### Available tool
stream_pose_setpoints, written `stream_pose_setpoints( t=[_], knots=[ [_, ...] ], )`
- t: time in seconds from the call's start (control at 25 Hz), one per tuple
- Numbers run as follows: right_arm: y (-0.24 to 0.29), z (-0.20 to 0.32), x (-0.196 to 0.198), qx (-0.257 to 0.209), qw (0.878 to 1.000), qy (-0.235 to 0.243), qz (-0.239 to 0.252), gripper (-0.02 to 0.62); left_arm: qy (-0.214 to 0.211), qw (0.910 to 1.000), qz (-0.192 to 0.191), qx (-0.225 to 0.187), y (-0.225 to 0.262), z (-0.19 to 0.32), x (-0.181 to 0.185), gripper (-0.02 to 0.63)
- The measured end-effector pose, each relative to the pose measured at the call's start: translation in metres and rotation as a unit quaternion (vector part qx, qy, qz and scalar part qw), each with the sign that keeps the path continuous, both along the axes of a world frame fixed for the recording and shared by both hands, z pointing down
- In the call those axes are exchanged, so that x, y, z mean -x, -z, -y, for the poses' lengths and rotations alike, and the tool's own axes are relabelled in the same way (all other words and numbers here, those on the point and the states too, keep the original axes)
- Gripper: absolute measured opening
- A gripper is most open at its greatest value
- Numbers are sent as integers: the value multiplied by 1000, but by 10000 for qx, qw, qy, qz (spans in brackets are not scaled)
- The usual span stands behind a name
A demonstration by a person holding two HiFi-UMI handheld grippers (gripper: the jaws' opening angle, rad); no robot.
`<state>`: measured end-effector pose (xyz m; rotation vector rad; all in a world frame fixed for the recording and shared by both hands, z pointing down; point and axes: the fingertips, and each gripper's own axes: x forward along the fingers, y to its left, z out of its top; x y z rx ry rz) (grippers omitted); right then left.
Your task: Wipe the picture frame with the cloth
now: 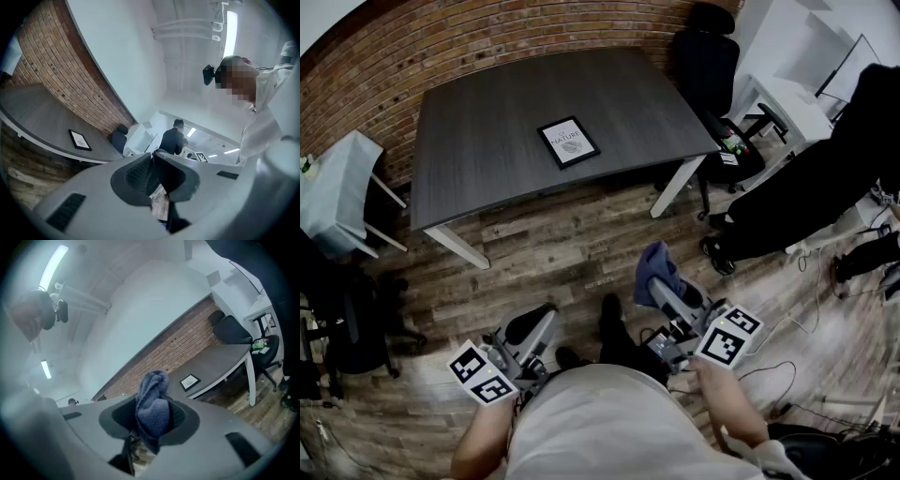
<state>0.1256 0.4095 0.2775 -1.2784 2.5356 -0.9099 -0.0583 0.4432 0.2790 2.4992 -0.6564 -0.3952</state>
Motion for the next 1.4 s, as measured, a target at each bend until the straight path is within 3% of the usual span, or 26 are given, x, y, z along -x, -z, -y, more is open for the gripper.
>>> stream_pose_setpoints(
  t=[0.56,0.76,1.4],
  knots=[
    [-4,1,-5,4,9999,-111,-91,120,-123,9999,-2,62,-6,3,-6,31],
    [-14,-3,5,167,9998,-69,-65,120,-93,9996,58,258,-14,-6,5,31],
    [-10,42,-20,69,9995,-281,-91,120,-199,9994,115,258,-22,39,-12,31]
  ],
)
